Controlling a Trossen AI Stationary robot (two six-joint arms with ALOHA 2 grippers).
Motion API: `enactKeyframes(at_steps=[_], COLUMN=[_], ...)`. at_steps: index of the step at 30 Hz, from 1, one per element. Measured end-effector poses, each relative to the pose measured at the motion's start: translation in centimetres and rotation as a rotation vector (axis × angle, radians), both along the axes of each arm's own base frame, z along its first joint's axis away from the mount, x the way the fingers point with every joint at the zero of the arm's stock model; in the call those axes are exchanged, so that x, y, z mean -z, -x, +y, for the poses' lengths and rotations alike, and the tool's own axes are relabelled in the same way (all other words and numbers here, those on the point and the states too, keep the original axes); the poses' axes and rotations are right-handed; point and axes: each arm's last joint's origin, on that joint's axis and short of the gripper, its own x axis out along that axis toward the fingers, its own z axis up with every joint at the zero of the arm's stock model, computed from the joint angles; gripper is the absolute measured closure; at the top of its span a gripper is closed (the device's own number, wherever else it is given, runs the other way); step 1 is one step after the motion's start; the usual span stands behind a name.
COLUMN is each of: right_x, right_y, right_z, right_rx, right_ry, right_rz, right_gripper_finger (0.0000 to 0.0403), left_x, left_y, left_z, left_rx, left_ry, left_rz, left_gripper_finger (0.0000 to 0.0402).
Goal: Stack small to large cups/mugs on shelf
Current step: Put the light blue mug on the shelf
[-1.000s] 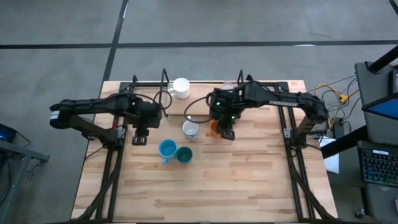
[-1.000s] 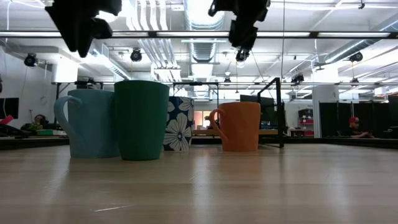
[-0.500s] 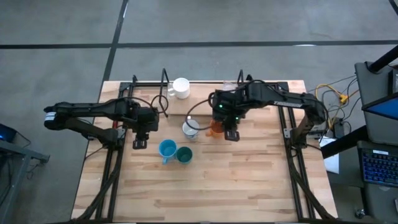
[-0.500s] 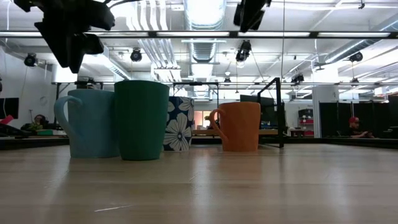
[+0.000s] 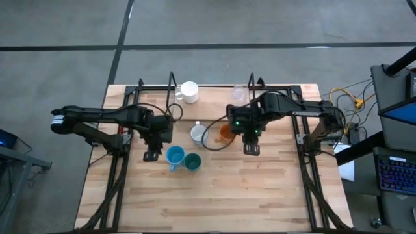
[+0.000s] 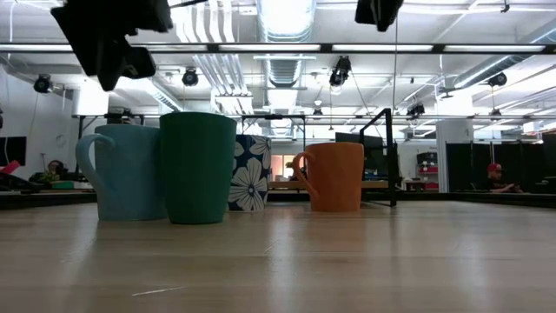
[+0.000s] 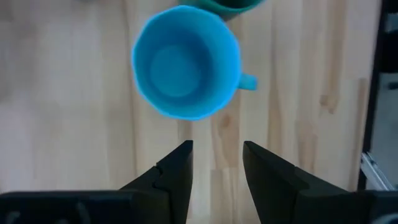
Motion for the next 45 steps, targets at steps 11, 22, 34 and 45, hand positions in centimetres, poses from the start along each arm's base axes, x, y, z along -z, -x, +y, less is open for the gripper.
enactKeyframes(at_steps=[11, 22, 34, 45], right_x=[3.3, 4.2, 4.3, 4.2], right_y=[-1.4, -2.2, -2.2, -1.6], right_z=[-0.6, -1.3, -1.3, -1.6], right_rx=[0.119, 0.186, 0.123, -0.067], right_ry=[-0.046, -0.061, -0.075, -0.02], right_rz=[-0.008, -0.106, -0.105, -0.088], right_gripper_finger=[0.0339, 0.0253, 0.0095, 0.0097], left_x=[0.4, -0.4, -0.4, 0.4], left_y=[-0.3, -0.1, -0.1, 0.0], left_z=[0.4, 0.5, 0.4, -0.1], left_rx=[-0.199, -0.359, -0.322, -0.115], left_ry=[-0.105, -0.142, -0.107, 0.042], left_rz=[0.157, 0.159, 0.161, 0.247], left_gripper_finger=[0.0276, 0.0276, 0.0276, 0.0203])
